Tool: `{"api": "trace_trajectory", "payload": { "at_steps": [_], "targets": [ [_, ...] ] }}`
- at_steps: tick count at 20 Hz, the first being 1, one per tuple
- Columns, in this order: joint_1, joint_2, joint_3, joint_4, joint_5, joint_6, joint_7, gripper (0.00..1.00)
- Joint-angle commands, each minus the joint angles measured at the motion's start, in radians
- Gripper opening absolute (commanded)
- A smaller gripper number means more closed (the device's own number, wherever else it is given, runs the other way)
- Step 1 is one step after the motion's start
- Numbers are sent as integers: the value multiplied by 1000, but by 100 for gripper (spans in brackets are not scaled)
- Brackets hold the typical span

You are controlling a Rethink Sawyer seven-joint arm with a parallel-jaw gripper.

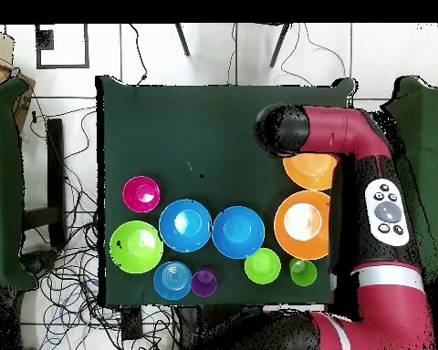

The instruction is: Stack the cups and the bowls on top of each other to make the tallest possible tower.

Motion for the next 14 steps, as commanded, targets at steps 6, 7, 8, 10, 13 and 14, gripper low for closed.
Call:
{"api": "trace_trajectory", "payload": {
  "at_steps": [6,7,8,10,13,14],
  "targets": [
    [35,61,21,71,-107,-75,-117,100],
    [34,60,19,74,-107,-80,-117,100],
    [34,60,16,79,-108,-87,-116,100],
    [38,65,12,73,-110,-91,-112,100],
    [47,72,2,55,-117,-96,-104,100],
    [48,71,0,54,-120,-100,-106,100]
  ]
}}
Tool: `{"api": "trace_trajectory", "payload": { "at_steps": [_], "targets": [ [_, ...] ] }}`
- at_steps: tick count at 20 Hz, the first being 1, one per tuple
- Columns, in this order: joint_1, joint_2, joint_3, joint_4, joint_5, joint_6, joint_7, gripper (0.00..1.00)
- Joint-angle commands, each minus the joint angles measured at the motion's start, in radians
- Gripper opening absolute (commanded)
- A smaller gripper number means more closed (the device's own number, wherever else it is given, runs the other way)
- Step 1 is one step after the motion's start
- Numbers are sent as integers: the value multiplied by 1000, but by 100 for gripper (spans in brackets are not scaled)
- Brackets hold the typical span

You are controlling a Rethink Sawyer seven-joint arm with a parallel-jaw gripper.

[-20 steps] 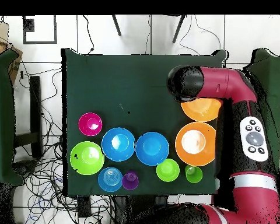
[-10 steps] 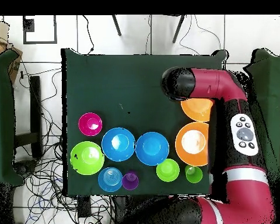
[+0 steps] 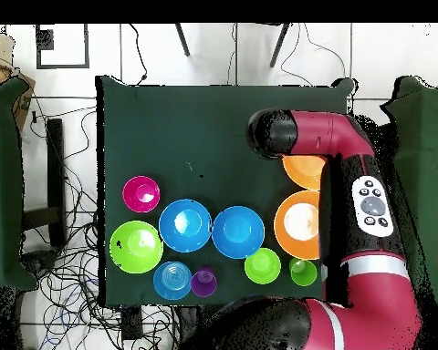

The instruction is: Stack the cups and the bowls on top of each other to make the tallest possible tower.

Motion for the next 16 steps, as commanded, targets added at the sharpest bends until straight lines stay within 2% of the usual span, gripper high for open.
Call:
{"api": "trace_trajectory", "payload": {
  "at_steps": [1,16],
  "targets": [
    [36,23,-1,49,-124,-48,-108,100],
    [53,-2,-25,39,-191,-68,-78,100]
  ]
}}
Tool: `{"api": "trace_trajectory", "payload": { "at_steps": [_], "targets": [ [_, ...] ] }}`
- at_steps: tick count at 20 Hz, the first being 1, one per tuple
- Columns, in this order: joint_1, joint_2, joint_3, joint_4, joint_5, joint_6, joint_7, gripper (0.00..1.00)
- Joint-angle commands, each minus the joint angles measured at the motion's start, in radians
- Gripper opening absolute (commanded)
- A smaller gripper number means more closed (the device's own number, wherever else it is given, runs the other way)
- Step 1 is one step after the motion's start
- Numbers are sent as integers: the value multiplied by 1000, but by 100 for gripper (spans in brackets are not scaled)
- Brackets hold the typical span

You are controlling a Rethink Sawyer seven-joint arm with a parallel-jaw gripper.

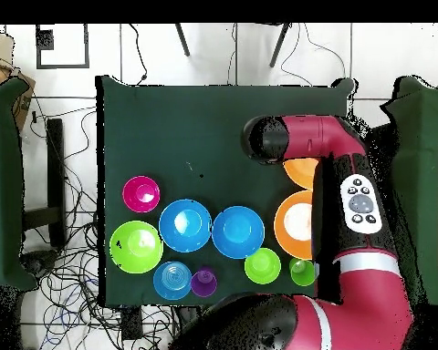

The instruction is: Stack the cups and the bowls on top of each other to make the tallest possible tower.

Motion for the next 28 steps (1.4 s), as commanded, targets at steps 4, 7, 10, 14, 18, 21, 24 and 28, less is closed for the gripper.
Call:
{"api": "trace_trajectory", "payload": {
  "at_steps": [4,7,10,14,18,21,24,28],
  "targets": [
    [25,-25,-7,55,-105,-74,-71,100],
    [23,-44,-10,69,-105,-66,-70,100],
    [28,-44,-13,59,-109,-55,-67,100],
    [37,-17,-34,45,-130,-79,-35,100],
    [46,4,-52,35,-129,-79,-3,100],
    [48,37,-54,12,-106,-51,13,100],
    [56,72,-62,-21,-91,-22,22,100],
    [63,106,-74,-51,-77,5,29,100]
  ]
}}
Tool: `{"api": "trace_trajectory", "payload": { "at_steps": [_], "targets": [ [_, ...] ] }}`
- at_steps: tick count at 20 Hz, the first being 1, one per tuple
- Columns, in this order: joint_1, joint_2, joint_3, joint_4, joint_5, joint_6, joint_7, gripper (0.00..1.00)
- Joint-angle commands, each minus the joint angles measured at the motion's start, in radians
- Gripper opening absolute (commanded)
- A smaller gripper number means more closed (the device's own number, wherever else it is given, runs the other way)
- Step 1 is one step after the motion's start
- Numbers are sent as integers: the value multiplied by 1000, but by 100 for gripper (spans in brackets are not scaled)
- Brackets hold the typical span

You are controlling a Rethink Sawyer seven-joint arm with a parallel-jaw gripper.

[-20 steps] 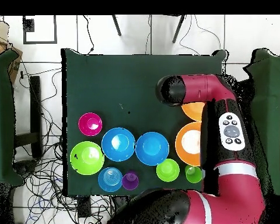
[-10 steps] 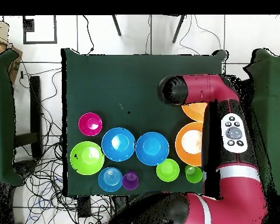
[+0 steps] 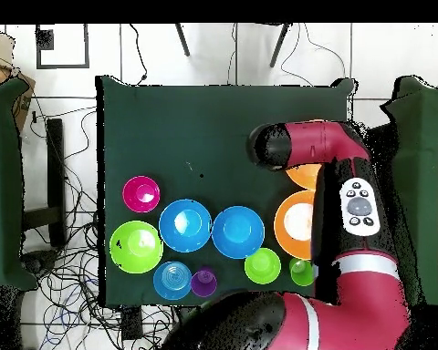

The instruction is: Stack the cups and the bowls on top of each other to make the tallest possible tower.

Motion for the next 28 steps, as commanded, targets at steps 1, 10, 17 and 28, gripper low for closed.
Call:
{"api": "trace_trajectory", "payload": {
  "at_steps": [1,10,17,28],
  "targets": [
    [41,94,-2,-46,-31,36,31,100],
    [61,121,-37,-82,-20,75,20,100],
    [89,135,-70,-121,-21,81,22,100],
    [99,105,-81,-96,8,83,-15,100]
  ]
}}
